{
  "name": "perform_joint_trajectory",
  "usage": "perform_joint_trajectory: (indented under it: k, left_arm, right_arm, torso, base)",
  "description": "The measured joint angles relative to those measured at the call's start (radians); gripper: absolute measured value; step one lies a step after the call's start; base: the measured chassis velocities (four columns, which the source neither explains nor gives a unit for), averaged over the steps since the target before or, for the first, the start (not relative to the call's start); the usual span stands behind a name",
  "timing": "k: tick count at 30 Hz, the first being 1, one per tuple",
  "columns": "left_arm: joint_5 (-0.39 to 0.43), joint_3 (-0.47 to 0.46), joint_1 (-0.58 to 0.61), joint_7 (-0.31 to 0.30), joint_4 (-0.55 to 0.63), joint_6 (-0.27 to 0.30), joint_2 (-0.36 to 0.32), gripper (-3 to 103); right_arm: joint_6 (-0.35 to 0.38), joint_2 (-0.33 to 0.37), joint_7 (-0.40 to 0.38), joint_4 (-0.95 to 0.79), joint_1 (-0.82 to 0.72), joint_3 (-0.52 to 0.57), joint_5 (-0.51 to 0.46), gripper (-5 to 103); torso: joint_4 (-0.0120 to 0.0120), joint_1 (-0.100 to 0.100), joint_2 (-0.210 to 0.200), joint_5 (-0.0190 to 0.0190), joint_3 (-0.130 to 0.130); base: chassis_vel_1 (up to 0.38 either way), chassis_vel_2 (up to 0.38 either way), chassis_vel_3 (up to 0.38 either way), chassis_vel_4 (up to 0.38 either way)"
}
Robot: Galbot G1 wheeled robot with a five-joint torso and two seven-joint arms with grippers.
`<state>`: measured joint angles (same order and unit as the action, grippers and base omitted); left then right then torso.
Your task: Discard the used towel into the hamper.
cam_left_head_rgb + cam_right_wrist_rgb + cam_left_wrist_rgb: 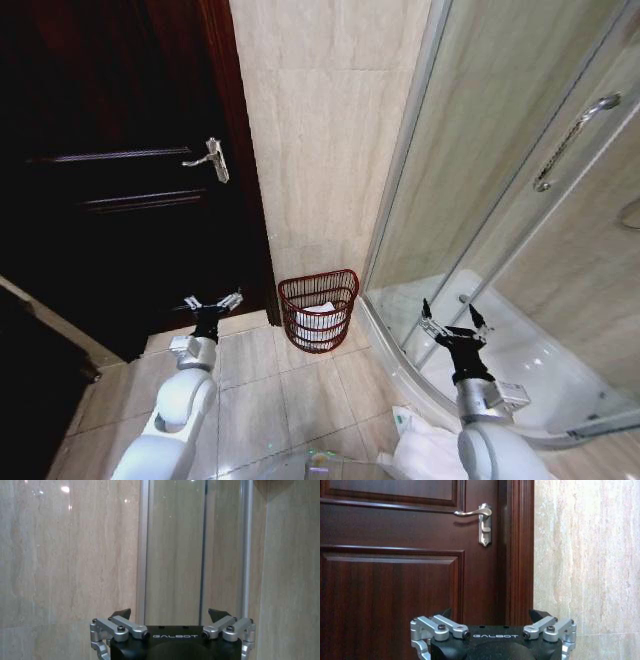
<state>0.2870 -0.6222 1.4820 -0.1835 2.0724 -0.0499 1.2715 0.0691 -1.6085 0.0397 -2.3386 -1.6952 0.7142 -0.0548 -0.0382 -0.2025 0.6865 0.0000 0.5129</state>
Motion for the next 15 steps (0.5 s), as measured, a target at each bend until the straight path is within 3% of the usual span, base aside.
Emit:
perform_joint_trajectory:
  k: [15]
  left_arm:
    - [-0.012, 0.061, -0.023, 0.029, -0.021, -0.040, -0.004, 100]
  right_arm:
    - [-0.007, 0.000, -0.029, 0.009, 0.019, -0.001, 0.008, 100]
  torso:
    - [0.0000, 0.000, 0.000, 0.0000, 0.000]
  base:
    - [0.000, 0.000, 0.000, 0.000]
